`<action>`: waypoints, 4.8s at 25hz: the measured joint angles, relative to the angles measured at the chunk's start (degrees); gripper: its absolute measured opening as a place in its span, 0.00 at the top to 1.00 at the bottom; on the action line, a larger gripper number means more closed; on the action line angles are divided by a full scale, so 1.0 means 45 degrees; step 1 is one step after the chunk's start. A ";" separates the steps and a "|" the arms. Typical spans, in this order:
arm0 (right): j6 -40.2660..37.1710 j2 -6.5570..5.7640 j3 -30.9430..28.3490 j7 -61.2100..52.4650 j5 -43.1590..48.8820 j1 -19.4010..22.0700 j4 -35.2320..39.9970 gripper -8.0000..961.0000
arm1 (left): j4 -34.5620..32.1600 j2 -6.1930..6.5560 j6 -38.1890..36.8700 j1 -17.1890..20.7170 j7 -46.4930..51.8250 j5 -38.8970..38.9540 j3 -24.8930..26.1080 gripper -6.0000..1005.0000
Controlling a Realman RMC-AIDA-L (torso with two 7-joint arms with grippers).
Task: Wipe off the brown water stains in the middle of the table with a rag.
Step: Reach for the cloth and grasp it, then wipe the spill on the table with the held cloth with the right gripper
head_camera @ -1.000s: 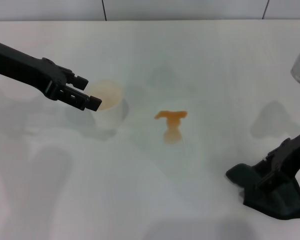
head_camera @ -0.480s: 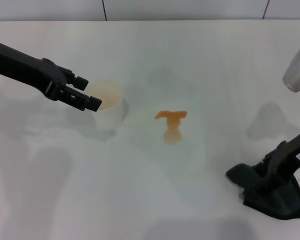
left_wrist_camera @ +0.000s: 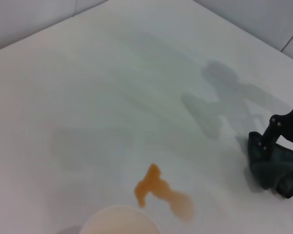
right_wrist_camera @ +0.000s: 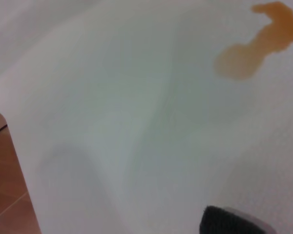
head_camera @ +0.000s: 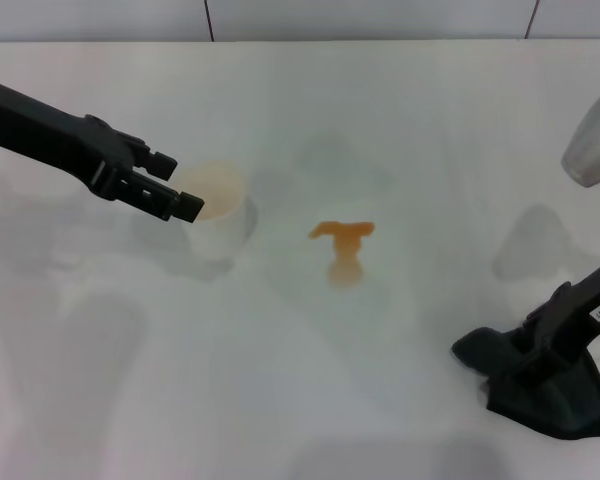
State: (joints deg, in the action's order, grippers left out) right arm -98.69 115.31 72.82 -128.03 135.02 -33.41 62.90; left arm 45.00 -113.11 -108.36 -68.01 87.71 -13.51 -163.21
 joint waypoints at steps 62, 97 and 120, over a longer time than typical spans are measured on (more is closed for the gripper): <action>0.6288 0.0160 0.4555 -0.0516 -0.2402 -0.2208 -0.1146 0.89 | -0.0003 -0.0090 0.0018 -0.0096 0.0051 -0.0036 0.0000 0.11; 1.3742 0.0108 0.7362 -0.0511 -0.1229 -0.1934 -0.2221 0.89 | -0.0023 -0.0113 0.0058 -0.0165 0.0098 -0.0045 -0.0001 0.11; 0.6537 0.0104 0.6929 -0.0529 -0.0274 -0.0752 0.1711 0.89 | -0.0070 -0.0079 0.0447 -0.0192 0.0053 -0.0045 0.0000 0.11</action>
State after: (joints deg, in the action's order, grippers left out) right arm -69.28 115.78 104.00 -130.41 133.79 -36.80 70.59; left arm 44.68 -113.47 -106.35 -68.88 87.95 -13.72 -163.21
